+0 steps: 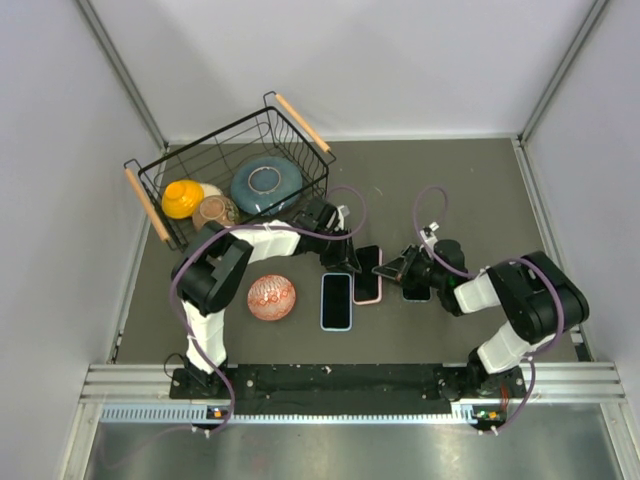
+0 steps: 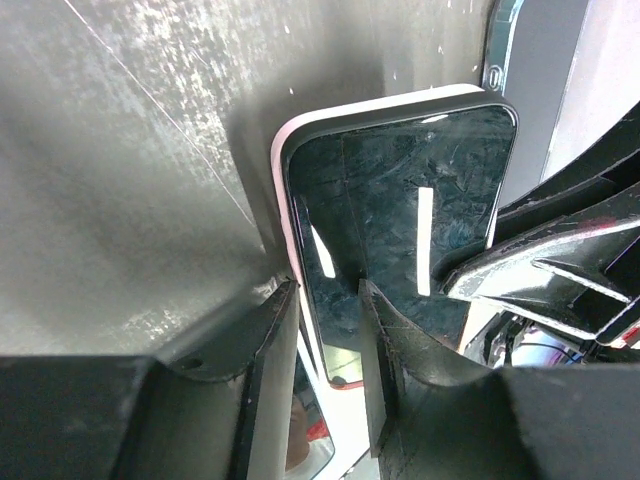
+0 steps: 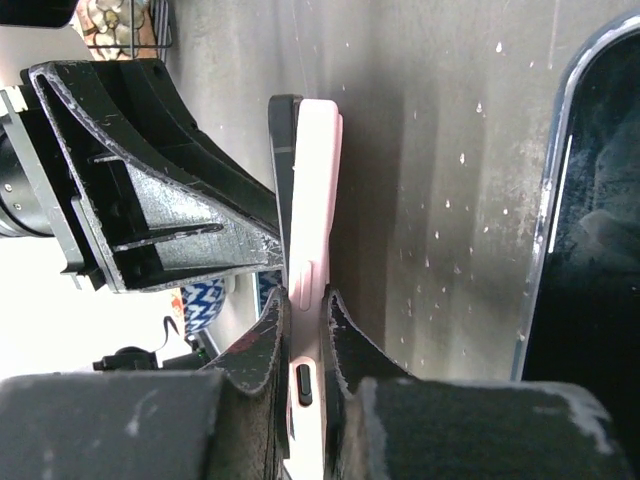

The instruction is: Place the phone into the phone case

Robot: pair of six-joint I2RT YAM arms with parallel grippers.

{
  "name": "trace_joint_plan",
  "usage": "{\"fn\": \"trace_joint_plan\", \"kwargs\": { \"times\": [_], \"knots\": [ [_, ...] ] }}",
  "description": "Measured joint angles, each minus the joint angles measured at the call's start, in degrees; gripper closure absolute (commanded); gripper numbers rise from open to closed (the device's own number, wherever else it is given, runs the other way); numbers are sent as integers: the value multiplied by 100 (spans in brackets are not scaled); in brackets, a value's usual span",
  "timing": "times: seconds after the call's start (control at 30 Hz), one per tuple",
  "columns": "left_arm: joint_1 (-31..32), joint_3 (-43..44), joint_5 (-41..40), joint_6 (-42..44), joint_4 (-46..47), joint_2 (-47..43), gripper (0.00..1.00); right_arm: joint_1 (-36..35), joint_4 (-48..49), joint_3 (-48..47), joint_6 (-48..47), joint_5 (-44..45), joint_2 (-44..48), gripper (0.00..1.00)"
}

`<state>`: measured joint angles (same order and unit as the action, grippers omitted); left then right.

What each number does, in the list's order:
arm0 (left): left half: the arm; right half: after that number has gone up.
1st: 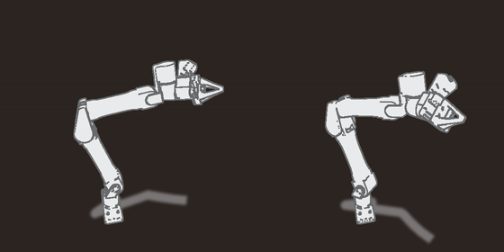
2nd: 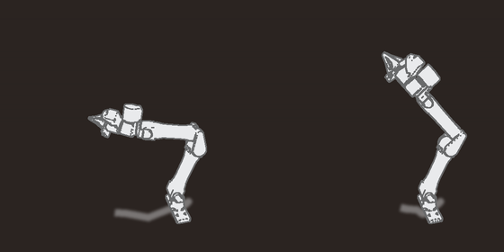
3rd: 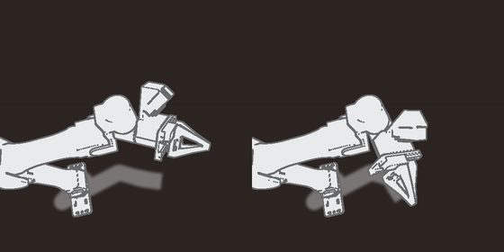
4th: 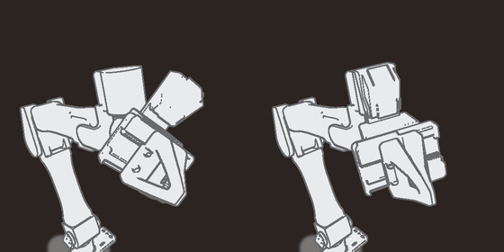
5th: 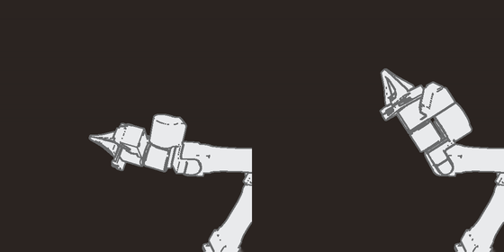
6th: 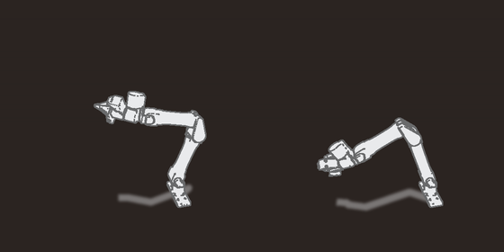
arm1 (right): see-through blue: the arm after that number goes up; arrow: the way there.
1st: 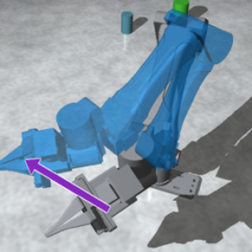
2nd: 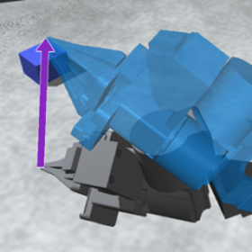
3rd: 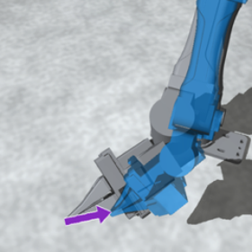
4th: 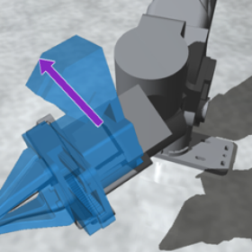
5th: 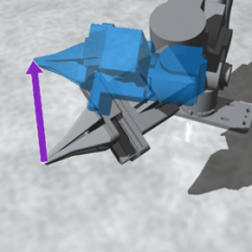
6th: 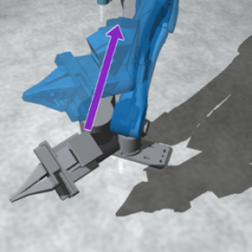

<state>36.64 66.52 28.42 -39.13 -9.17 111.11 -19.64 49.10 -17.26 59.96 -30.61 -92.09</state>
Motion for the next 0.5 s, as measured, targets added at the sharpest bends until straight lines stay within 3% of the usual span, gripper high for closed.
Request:
{"fn": "trace_joint_plan", "kwargs": {
  "times": [0.1, 0.13, 0.17, 0.2, 0.27, 0.5],
  "knots": [
    [28, -2, 22, -15, 13, 0, 65, -4, -310, -13, -127, 37, 186, 74],
    [35, -2, 39, -17, 15, 0, 64, -7, -417, -24, -173, 39, 254, 73],
    [44, -2, 52, -20, 15, 0, 64, -7, -544, -61, -197, 9, 304, 76],
    [55, -2, 55, -20, 17, 0, 62, -11, -632, -120, -238, -28, 334, 91],
    [57, -2, 79, -24, 20, 0, 59, -13, -776, -227, -334, -92, 369, 100],
    [55, 81, 166, 24, -140, -120, 41, 2, -1364, -273, -844, -120, 780, 100]
  ]
}}
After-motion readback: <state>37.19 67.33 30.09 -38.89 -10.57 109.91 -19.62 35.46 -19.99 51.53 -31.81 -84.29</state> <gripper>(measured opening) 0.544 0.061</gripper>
